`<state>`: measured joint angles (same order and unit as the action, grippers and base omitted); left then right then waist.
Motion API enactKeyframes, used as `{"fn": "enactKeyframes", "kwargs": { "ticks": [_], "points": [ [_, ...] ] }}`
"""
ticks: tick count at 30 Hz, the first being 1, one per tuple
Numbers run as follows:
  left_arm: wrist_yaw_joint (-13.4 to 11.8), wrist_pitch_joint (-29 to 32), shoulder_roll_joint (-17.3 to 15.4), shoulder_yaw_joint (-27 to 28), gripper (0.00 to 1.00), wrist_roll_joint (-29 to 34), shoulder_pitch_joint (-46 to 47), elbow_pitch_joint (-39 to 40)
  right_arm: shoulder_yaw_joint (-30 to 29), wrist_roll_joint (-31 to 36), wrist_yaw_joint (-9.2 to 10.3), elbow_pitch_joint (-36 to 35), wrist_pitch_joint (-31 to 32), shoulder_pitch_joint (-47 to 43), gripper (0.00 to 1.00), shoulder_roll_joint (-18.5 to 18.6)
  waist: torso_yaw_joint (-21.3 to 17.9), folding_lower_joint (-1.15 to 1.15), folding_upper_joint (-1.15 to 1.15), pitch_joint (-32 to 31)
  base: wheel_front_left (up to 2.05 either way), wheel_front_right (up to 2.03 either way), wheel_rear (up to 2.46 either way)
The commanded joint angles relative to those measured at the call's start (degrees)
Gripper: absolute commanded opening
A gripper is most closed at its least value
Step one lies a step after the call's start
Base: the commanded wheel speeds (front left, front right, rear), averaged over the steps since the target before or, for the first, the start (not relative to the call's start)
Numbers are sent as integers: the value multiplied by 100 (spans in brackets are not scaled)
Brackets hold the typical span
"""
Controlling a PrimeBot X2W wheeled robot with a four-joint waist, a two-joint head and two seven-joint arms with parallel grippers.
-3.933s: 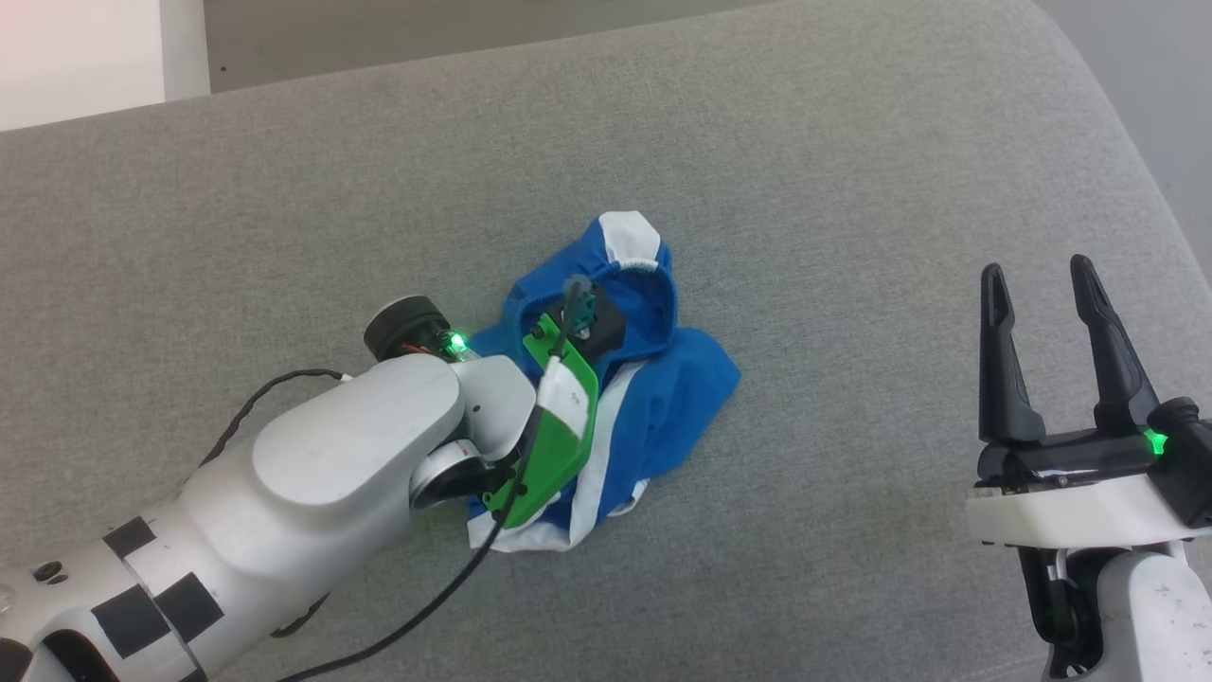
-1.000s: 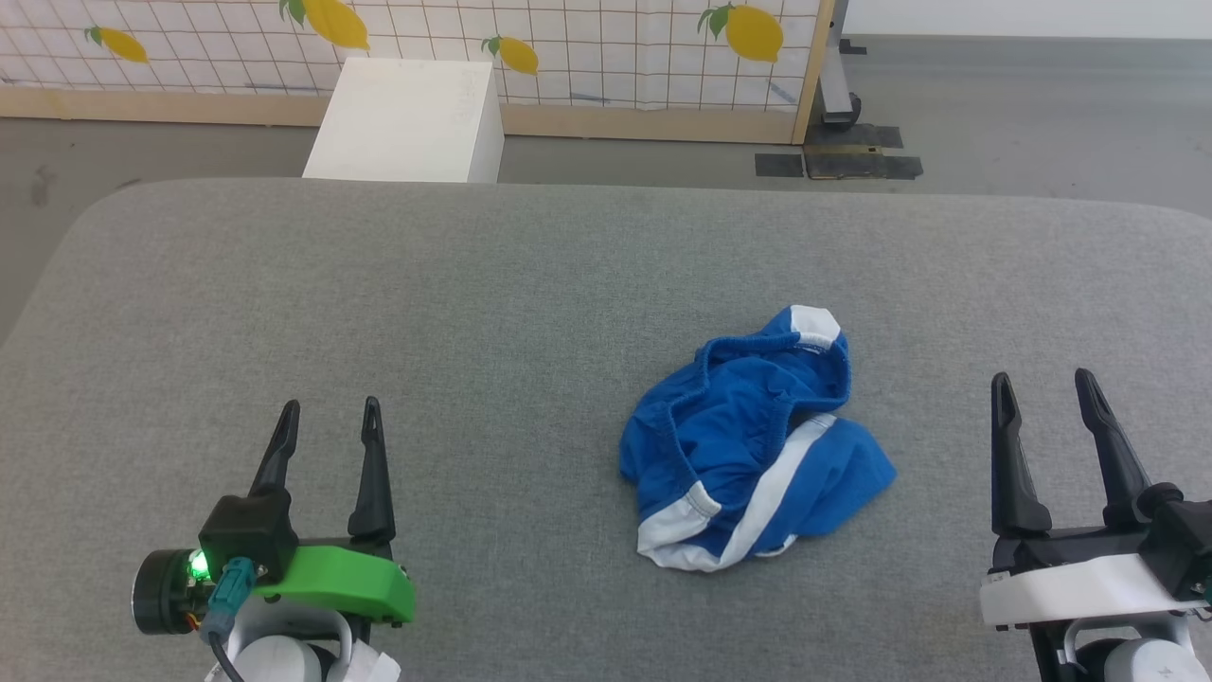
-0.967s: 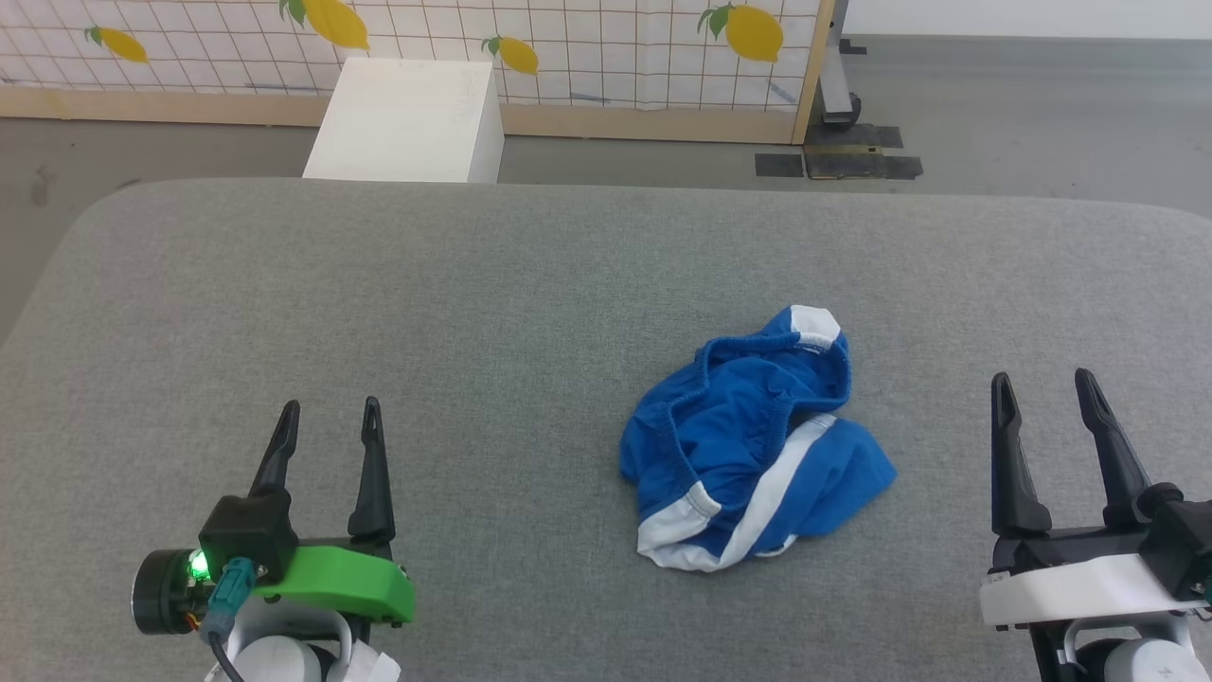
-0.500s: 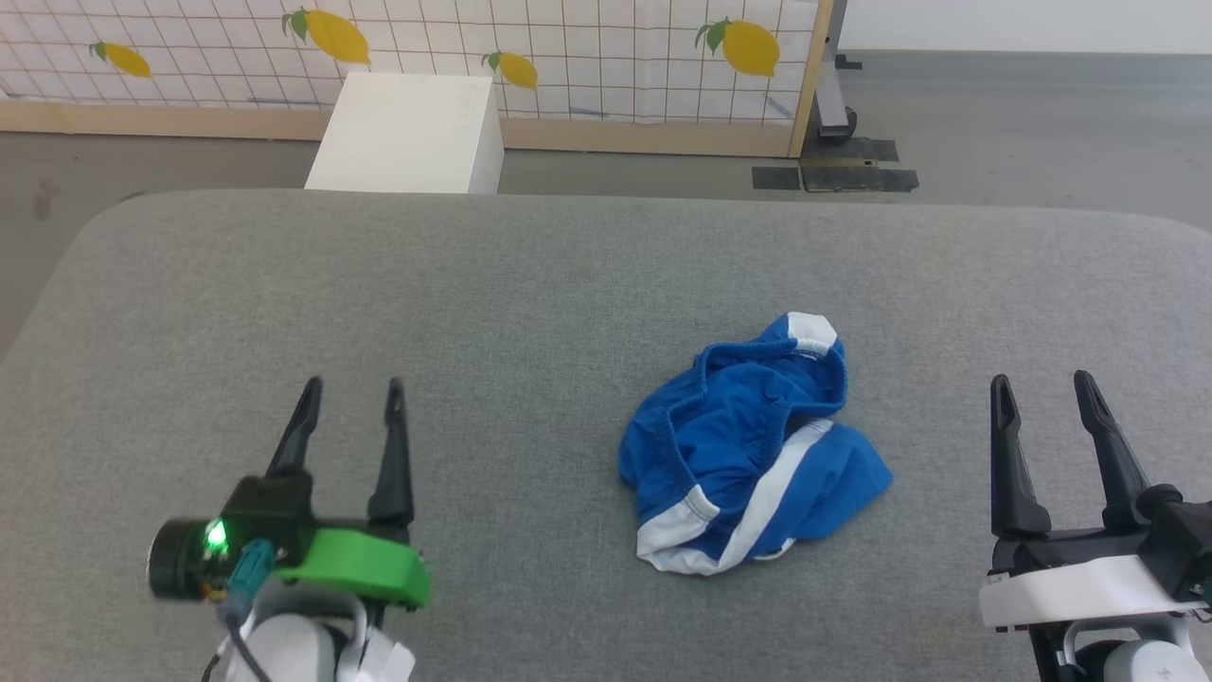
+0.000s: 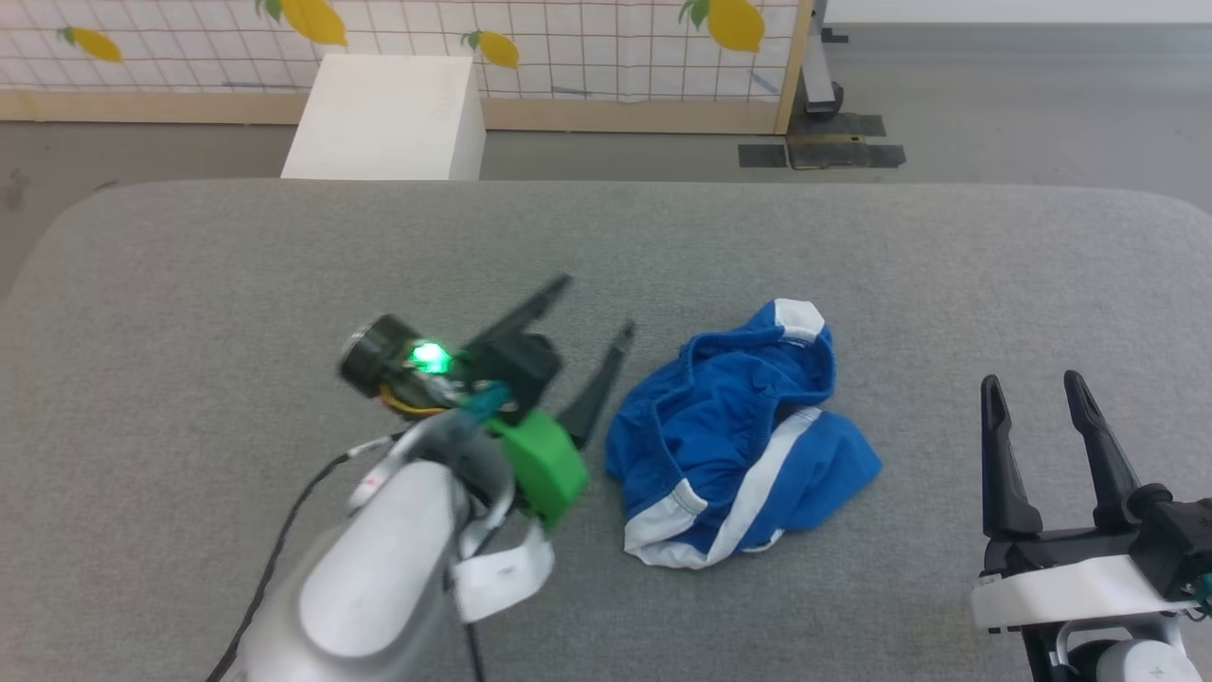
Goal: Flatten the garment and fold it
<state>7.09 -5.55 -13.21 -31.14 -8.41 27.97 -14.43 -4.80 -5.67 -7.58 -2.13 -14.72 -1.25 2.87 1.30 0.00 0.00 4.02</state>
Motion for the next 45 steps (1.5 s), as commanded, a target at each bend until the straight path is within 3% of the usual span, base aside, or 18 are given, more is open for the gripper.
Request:
{"fn": "enactKeyframes", "kwargs": {
  "ticks": [1, 4, 8, 15, 18, 22, 28, 35, 36, 37, 42, 45],
  "points": [
    [38, 299, -89, -319, 100, -201, 241, -105, 2, -51, 9, 9, -28, 24, 100, 0, -73, 0, 0, 55, 0, 0, 0],
    [38, 943, -154, -907, 100, -599, 609, -252, -60, -65, 9, 8, -28, 54, 100, 0, -128, 0, 0, 136, 0, 0, 0],
    [39, 1963, -240, -1895, 100, -1645, 1129, -330, -61, -71, 9, 7, -28, 145, 100, 0, -177, 0, 0, 268, 0, 0, 0],
    [39, 3426, -845, -3422, 100, -3678, 2226, -184, -12, -105, 9, -22, -28, 445, 100, 0, -361, 0, 0, 543, 0, 0, 0],
    [39, 3932, -1096, -4063, 100, -4158, 2690, -40, 19, -165, 9, -4, -28, 528, 100, 0, -517, 0, 0, 700, 0, 0, 0],
    [39, 4370, -1160, -4210, 100, -4251, 2803, 176, 48, -232, 9, 15, -28, 591, 100, 0, -698, 0, 0, 823, 0, 0, 0],
    [39, 5275, -1187, -4219, 100, -3754, 2318, 617, 78, -293, 9, 30, -28, 726, 100, 0, -977, 0, 0, 983, 0, 0, 0],
    [39, 5487, -1312, -4220, 100, -3516, 2065, 542, 39, -298, 9, 11, -28, 785, 100, 0, -1116, 0, 0, 1096, 0, 0, 0],
    [39, 5425, -1325, -4220, 28, -3483, 2076, 532, 29, -298, 9, 13, -28, 788, 100, 0, -1115, 0, 0, 1099, 0, 0, 0],
    [39, 5381, -1347, -4220, 0, -3454, 2079, 529, 16, -297, 9, 15, -28, 784, 100, 0, -1109, 0, 0, 1093, 0, 0, 0],
    [39, 4618, -1533, -4221, 0, -3662, 2172, 624, -12, -293, 9, 32, -28, 699, 100, 0, -978, 0, 0, 985, 0, 0, 0],
    [39, 3705, -1778, -4159, 0, -4059, 2140, 685, -21, -288, 9, 47, -28, 615, 100, 0, -847, 0, 0, 869, 0, 0, 0]
  ]
}}
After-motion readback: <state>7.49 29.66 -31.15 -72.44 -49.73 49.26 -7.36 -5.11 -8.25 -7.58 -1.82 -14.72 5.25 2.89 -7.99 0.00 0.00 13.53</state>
